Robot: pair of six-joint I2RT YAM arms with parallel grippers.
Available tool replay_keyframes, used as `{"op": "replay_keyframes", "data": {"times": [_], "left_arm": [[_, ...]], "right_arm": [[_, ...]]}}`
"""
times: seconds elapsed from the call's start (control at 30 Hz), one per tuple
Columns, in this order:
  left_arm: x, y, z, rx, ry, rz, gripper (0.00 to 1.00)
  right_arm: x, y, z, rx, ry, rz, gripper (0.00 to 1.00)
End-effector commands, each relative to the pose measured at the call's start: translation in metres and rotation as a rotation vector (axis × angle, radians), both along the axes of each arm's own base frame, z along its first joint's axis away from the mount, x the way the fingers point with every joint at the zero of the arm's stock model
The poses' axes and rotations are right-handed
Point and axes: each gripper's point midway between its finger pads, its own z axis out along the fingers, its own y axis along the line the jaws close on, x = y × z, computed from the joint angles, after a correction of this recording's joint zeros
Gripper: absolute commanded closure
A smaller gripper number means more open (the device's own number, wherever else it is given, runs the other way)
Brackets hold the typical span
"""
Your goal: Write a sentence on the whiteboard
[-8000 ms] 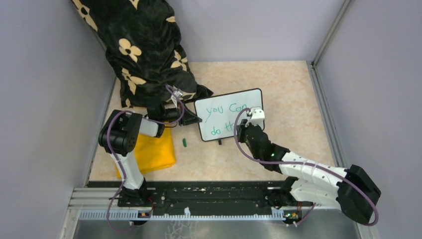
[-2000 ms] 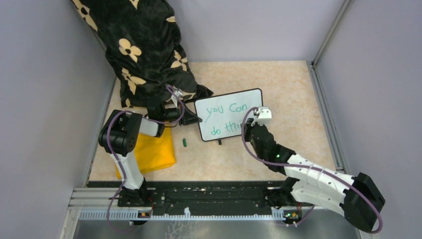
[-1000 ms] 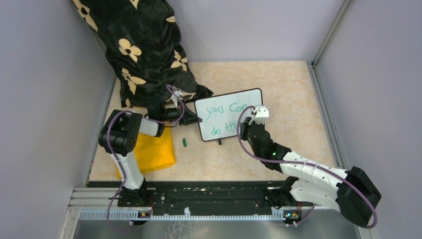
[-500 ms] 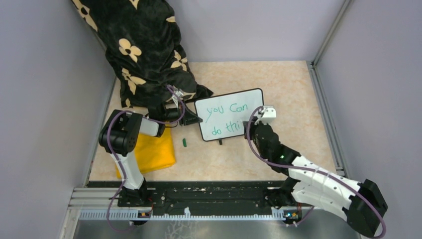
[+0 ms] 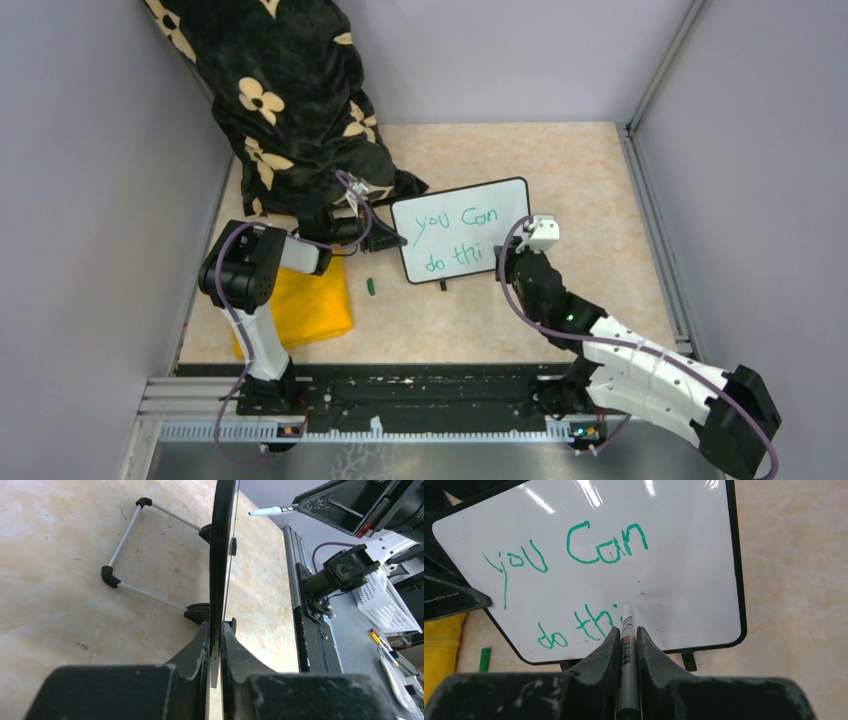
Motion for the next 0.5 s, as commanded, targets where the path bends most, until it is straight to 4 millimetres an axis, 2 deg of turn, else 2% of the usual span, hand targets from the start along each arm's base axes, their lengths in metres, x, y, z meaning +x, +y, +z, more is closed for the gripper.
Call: {"op": "replay_keyframes", "data": {"times": [0.0,0.2,0.47], "left_arm": [[-0.013,-0.005,-0.029,0.045,0.121,-0.013,1.0],[-0.012,-0.005,-0.022,0.04,0.112,-0.014,0.99],[-0.009,-0.006,-0.013,0.038,0.103,-0.01,0.83]], "right_arm": [[0.007,0.001,0.012,0.037,-0.034,-0.022,1.0],[0.007,0.002,0.015,0.039,-0.04,-0.018,1.0],[0.001,-0.001,0.019,0.048,-0.042,-0.002,1.0]]}}
